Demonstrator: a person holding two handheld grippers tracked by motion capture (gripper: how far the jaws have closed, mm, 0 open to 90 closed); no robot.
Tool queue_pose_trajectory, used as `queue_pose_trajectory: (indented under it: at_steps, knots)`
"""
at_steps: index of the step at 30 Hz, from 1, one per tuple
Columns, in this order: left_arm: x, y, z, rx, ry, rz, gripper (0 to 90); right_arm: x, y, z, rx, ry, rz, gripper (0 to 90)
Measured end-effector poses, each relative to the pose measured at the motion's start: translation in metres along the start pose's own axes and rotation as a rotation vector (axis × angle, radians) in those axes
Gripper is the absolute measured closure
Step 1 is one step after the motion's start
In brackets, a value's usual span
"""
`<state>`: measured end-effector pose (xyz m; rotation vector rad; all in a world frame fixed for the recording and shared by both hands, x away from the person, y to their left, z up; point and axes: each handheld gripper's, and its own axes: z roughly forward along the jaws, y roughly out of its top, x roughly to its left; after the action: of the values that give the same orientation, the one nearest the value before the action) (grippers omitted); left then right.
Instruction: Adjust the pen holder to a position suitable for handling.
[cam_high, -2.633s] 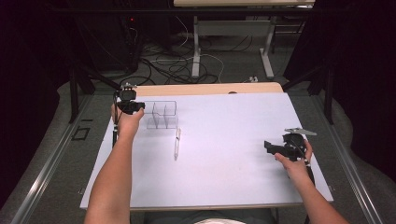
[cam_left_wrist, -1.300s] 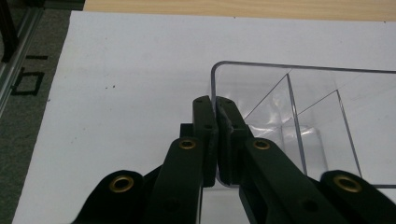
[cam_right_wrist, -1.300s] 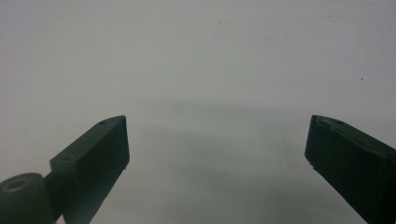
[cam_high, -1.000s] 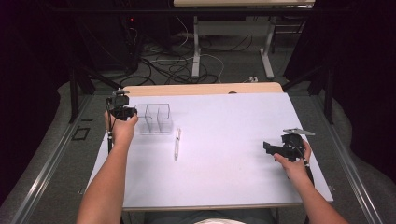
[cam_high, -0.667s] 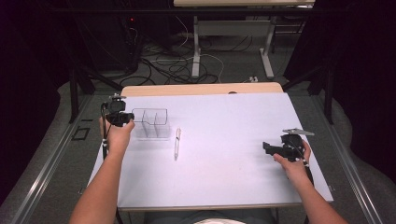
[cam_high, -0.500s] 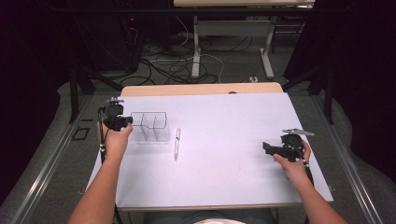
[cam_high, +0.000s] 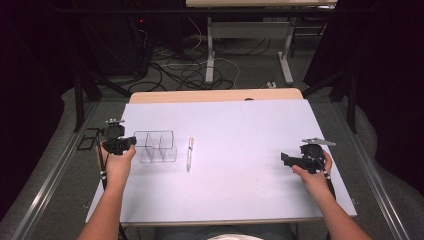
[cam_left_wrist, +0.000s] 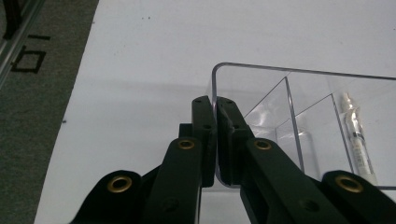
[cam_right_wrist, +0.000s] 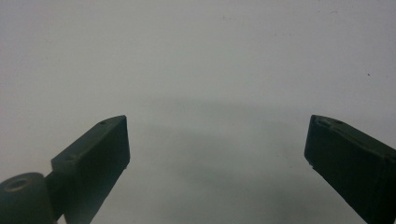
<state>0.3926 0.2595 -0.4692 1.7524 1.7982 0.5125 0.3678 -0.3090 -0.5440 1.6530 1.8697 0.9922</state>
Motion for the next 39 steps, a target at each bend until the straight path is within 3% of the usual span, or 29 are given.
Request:
queue_pose_trajectory:
  at_steps: [5, 11, 13, 18, 30, 35, 39]
  knots:
    - [0.001, -0.006, -0.007, -0.002, -0.009, -0.020, 88.2, 0.001, 0.000, 0.001, 0.001, 0.002, 0.002, 6.3]
    - [-0.001, -0.007, -0.009, -0.018, 0.029, 0.023, 88.1, 0.001, 0.000, 0.000, -0.001, 0.000, 0.003, 6.3]
    - [0.001, -0.007, -0.007, -0.014, 0.031, 0.021, 88.1, 0.002, 0.000, 0.000, 0.003, 0.001, 0.008, 6.3]
    - [0.008, -0.009, -0.004, -0.001, 0.006, 0.005, 88.1, 0.001, 0.000, 0.001, 0.006, 0.003, -0.004, 6.3]
    - [0.013, -0.012, -0.002, -0.051, -0.038, -0.011, 86.2, 0.002, 0.001, 0.001, 0.005, 0.009, -0.009, 6.3]
    - [0.014, -0.012, -0.003, -0.072, -0.058, -0.039, 78.6, 0.003, 0.001, 0.001, 0.009, 0.009, -0.003, 6.4]
    - [0.015, -0.013, -0.005, -0.092, -0.068, -0.036, 72.7, 0.002, 0.001, 0.001, 0.008, 0.011, -0.010, 6.4]
